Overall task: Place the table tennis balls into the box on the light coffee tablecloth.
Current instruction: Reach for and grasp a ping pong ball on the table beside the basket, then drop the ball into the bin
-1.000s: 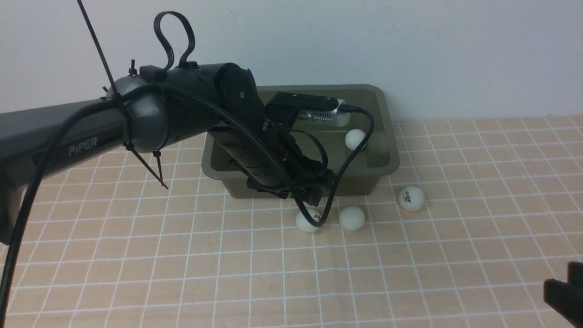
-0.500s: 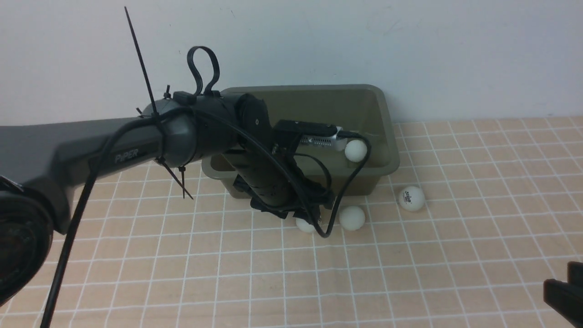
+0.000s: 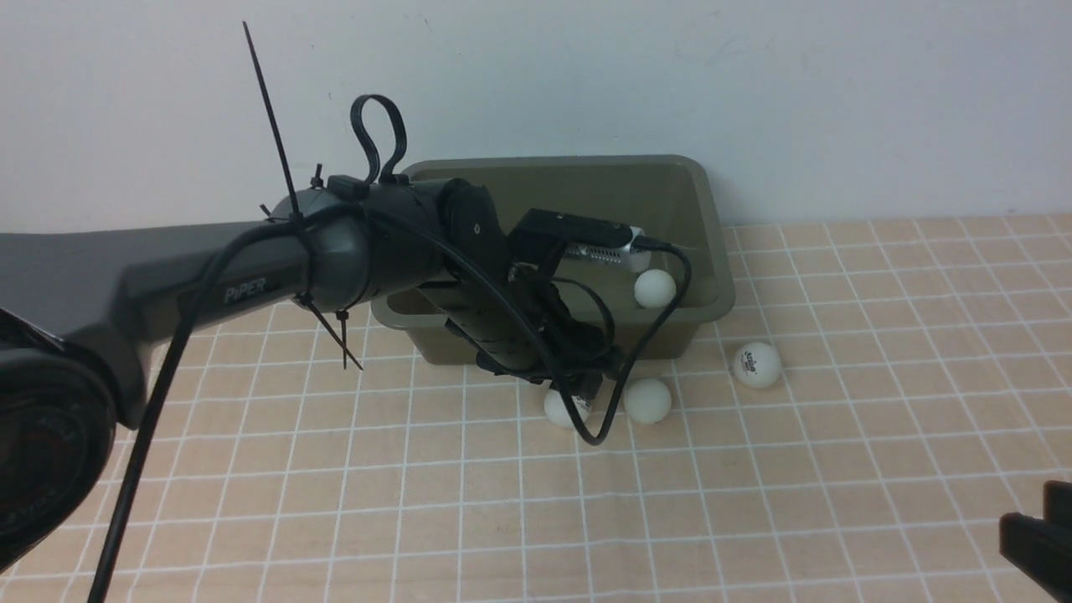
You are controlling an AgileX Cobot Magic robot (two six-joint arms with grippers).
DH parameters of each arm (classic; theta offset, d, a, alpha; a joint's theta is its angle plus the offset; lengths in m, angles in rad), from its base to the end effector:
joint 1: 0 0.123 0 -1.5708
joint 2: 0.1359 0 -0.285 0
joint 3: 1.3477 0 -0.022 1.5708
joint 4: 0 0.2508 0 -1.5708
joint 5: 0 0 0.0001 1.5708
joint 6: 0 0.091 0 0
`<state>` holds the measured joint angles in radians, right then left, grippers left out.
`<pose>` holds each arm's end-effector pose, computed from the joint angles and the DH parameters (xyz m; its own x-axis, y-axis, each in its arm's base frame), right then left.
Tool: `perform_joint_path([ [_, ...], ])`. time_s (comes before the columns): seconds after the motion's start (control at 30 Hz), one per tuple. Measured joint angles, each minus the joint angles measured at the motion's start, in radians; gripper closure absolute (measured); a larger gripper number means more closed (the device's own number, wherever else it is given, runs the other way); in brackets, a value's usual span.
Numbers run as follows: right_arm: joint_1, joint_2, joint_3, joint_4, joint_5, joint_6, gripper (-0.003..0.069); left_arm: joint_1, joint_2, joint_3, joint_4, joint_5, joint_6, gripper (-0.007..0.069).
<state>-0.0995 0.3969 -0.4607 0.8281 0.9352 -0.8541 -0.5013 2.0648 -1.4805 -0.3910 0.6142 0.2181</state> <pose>0.0650 0.0478 0.2864 -0.4195 -0.1819 -0.8893 -0.5471 0.8324 0.0879 0.3771 -0.2295 0.1749 -0.8267 0.3344 -0.4525 0.4750 0.8458 -0.2428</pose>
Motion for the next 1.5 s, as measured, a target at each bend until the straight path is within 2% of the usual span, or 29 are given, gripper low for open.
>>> perform_joint_path([
  [0.3, 0.000, 0.000, 0.000, 0.000, 0.000, 0.000, 0.0428, -0.003, 0.051, 0.000, -0.003, 0.002, 0.033, 0.0253],
  [0.43, 0.000, 0.000, 0.000, 0.000, 0.000, 0.000, 0.0428, -0.003, 0.055, 0.000, -0.003, -0.002, 0.043, 0.0309],
  [0.57, 0.000, 0.000, 0.000, 0.000, 0.000, 0.000, 0.0428, -0.003, 0.047, -0.007, -0.003, 0.012, 0.051, 0.0310],
  [0.73, 0.000, 0.000, 0.000, -0.003, 0.000, 0.000, 0.0428, -0.003, 0.000, -0.078, 0.000, 0.154, 0.086, 0.0310],
  [0.9, 0.000, 0.000, 0.000, -0.010, 0.000, 0.000, 0.0428, -0.003, -0.047, -0.199, -0.001, 0.396, 0.096, 0.0310],
  [1.0, 0.000, 0.000, 0.000, -0.012, 0.000, 0.000, 0.0428, -0.003, -0.047, -0.277, -0.014, 0.455, 0.117, 0.0310],
  [1.1, 0.000, 0.000, 0.000, -0.016, 0.000, 0.000, 0.0428, -0.001, -0.047, -0.348, -0.017, 0.432, 0.141, 0.0310],
  [1.2, 0.000, 0.000, 0.000, -0.016, 0.000, 0.000, 0.0428, 0.017, -0.047, -0.394, 0.021, 0.341, 0.157, 0.0310],
  [1.37, 0.000, 0.000, 0.000, -0.017, 0.000, 0.000, 0.0428, 0.096, -0.040, -0.404, 0.135, 0.229, 0.168, 0.0310],
  [1.5, 0.000, 0.000, 0.000, -0.017, 0.000, 0.000, 0.0428, 0.157, -0.003, -0.405, 0.151, 0.218, 0.176, 0.0310],
])
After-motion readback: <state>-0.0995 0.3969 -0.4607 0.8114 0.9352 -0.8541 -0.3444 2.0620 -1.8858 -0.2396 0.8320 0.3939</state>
